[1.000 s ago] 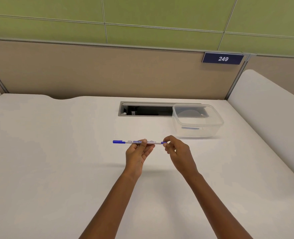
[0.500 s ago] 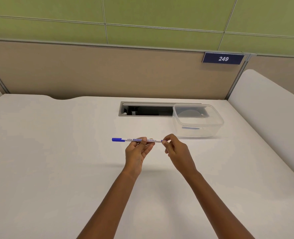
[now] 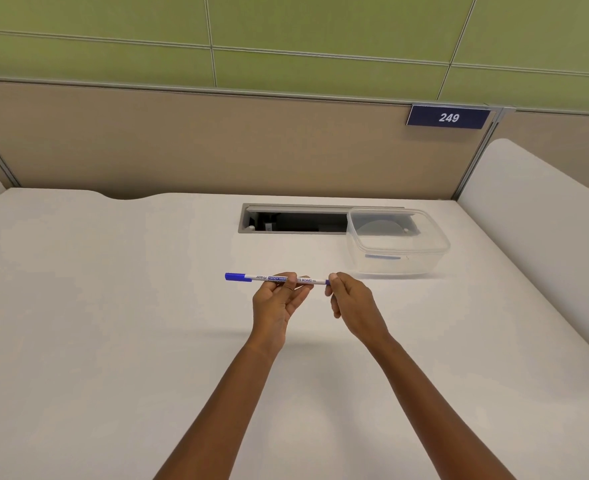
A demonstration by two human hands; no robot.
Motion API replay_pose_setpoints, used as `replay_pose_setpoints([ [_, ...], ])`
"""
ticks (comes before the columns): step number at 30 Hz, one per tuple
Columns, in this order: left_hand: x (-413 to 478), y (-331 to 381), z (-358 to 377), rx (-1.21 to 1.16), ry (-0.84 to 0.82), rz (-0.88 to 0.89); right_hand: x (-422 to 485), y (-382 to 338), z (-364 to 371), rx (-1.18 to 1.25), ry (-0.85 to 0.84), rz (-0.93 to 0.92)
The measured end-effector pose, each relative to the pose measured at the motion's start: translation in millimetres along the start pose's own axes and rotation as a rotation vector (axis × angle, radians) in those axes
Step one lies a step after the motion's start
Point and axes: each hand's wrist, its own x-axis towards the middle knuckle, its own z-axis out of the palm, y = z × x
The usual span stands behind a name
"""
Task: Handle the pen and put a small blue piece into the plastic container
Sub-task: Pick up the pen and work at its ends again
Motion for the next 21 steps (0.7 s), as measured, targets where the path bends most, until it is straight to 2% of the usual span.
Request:
replay_pose_setpoints([
  [3, 0, 1, -2, -0.017, 0.016, 0.002, -4, 4, -1, -0.205, 0.030, -0.156],
  [9, 0, 2, -3, -0.013, 0.018, -0.007, -5, 7, -3, -0.345, 0.089, -0.303],
  [13, 0, 1, -1, -0.004, -0.010, 0.005, -3, 5, 0, -0.160, 0.059, -0.198],
  [18, -1, 1, 0, 0.032, -0.026, 0.033, 4, -1, 2, 0.265, -0.042, 0.091],
  [21, -1, 1, -2, 0.028, -0.033, 0.031, 6, -3, 1, 0.242, -0.085, 0.108],
])
